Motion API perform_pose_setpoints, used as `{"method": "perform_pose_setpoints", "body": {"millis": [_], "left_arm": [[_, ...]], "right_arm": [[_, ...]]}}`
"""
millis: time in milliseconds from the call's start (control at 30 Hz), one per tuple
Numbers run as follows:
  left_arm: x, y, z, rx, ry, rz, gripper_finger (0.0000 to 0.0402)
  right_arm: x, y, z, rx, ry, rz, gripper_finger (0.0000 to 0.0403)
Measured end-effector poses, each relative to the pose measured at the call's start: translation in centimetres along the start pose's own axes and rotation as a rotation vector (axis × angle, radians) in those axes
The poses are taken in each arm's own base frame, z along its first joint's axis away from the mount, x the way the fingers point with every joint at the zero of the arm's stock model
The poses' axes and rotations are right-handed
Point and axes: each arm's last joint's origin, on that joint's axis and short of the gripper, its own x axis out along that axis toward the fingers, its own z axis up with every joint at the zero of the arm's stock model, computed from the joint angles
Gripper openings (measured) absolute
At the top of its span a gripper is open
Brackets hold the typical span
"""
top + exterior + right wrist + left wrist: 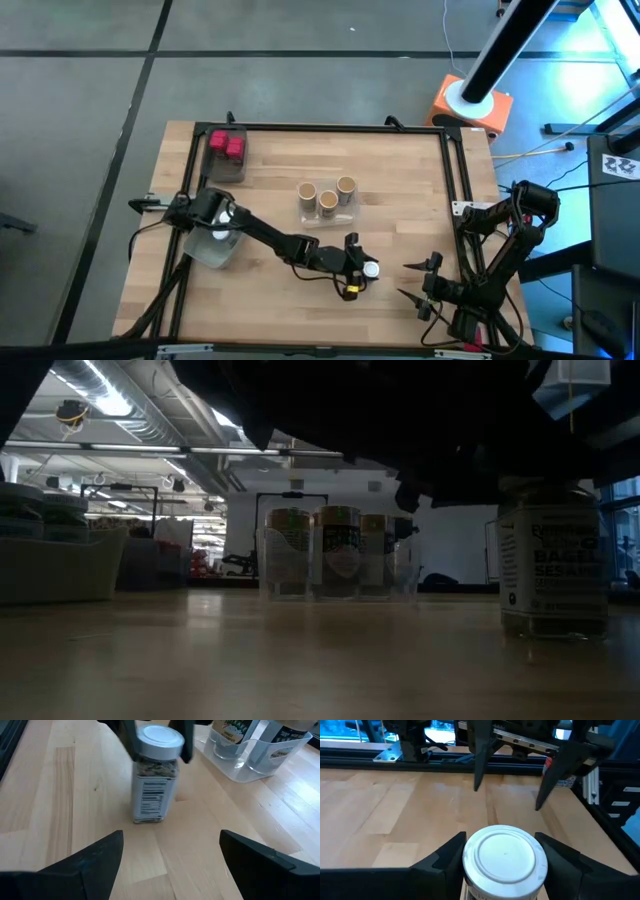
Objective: Sort spices by type
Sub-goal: Put the white seasoning bottle into the gray bin
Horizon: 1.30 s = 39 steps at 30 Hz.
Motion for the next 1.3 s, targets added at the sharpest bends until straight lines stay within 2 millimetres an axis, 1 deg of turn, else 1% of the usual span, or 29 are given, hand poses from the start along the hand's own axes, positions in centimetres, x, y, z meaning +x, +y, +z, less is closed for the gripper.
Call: {"method": "perform_pose_setpoints", "body": {"millis": [67, 167, 267, 333, 433, 567, 733, 833, 967, 1100, 1167, 1300], "left_arm": [[-0.2, -0.5, 0.1, 0.001, -0.003, -0.001, 0.0188], [-1.0, -1.9, 0.9, 0.007, -0.019, 0.022, 0.0188], [-2.4, -3.6, 2.6, 0.023, -0.02, 0.066, 0.0188], [-3.8, -4.8, 3.4, 0.044, -0.003, 0.123, 0.0188], [-6.3, -6.8, 4.3, 0.072, 0.03, 0.215, 0.0188], [-10.6, -9.2, 6.0, 0.079, 0.041, 0.317, 0.0188], [-15.9, -11.0, 6.8, 0.069, 0.055, 0.44, 0.0188], [-19.2, -11.6, 7.1, 0.035, 0.039, 0.501, 0.0188], [-22.6, -11.6, 6.3, -0.014, 0.052, 0.556, 0.0188], [-25.3, -10.7, 5.4, -0.096, 0.081, 0.621, 0.0188], [-26.3, -10.2, 4.8, -0.129, 0.101, 0.662, 0.0188], [-28.2, -8.9, 4.1, -0.202, 0.213, 0.768, 0.0188]], "right_arm": [[0.0, 0.0, 0.0, 0.0, 0.0, 0.0, 0.033], [0.0, 0.0, 0.0, 0.0, 0.003, 0.001, 0.033], [0.0, 0.0, -0.1, 0.001, 0.017, 0.003, 0.033], [0.0, 0.0, -0.1, 0.0, 0.022, 0.004, 0.033], [0.0, 0.1, -0.1, 0.002, 0.026, 0.006, 0.033], [0.0, 0.1, -0.1, 0.003, 0.026, 0.007, 0.033], [0.0, 0.1, -0.1, 0.005, 0.026, 0.008, 0.033], [0.0, 0.1, -0.1, 0.007, 0.025, 0.008, 0.033], [0.0, 0.1, -0.1, 0.007, 0.024, 0.008, 0.033], [0.0, 0.1, -0.1, 0.007, 0.024, 0.008, 0.033], [0.0, 0.1, -0.1, 0.007, 0.024, 0.008, 0.033], [0.0, 0.1, -0.1, 0.007, 0.023, 0.008, 0.033]]}}
